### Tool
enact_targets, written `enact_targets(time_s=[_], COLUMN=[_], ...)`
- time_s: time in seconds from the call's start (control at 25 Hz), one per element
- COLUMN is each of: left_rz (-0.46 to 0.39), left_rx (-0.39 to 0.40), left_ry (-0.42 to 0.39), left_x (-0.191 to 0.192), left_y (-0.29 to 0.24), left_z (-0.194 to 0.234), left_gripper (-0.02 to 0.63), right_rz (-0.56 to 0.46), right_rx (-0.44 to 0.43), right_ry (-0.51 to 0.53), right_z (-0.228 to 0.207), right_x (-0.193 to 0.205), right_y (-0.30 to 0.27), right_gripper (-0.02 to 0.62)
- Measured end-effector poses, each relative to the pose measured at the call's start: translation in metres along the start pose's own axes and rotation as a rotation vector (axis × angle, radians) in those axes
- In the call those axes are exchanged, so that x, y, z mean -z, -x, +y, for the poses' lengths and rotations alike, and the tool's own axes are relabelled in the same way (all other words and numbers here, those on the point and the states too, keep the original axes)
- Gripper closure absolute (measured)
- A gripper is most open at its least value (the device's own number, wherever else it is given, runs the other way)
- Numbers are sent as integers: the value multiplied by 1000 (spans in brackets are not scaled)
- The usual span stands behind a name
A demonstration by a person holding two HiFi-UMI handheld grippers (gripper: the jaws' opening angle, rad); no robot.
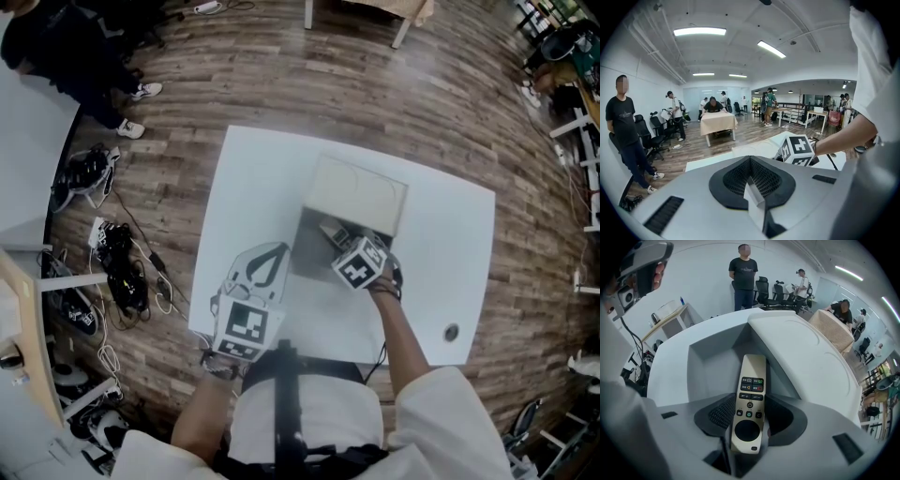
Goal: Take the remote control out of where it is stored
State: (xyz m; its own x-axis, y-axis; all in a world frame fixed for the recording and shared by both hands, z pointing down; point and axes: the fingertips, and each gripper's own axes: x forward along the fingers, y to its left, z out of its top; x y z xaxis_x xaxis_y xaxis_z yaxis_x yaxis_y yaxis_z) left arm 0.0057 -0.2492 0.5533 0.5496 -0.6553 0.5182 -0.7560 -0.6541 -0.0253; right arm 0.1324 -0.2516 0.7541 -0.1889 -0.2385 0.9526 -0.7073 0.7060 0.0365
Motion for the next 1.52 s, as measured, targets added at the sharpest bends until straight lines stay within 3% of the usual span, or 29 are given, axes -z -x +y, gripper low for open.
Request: enact_targets(time_s=[0.32, 0.84, 1.52], left_rz=[-10, -50, -201], left_rx=[-7, -2, 31], left_ry=[-6, -35, -144], left_x=[0, -6, -64], left_y=[7, 28, 53], left_z=[4, 6, 8], left_gripper=[606, 607, 606], right_rz=[-17, -129, -394], right_rx=[6, 53, 270], right_ry=[8, 30, -165], right_z=[3, 8, -12], right_x=[0, -14, -14], right_y=[3, 45, 186], right_gripper=[411, 412, 412])
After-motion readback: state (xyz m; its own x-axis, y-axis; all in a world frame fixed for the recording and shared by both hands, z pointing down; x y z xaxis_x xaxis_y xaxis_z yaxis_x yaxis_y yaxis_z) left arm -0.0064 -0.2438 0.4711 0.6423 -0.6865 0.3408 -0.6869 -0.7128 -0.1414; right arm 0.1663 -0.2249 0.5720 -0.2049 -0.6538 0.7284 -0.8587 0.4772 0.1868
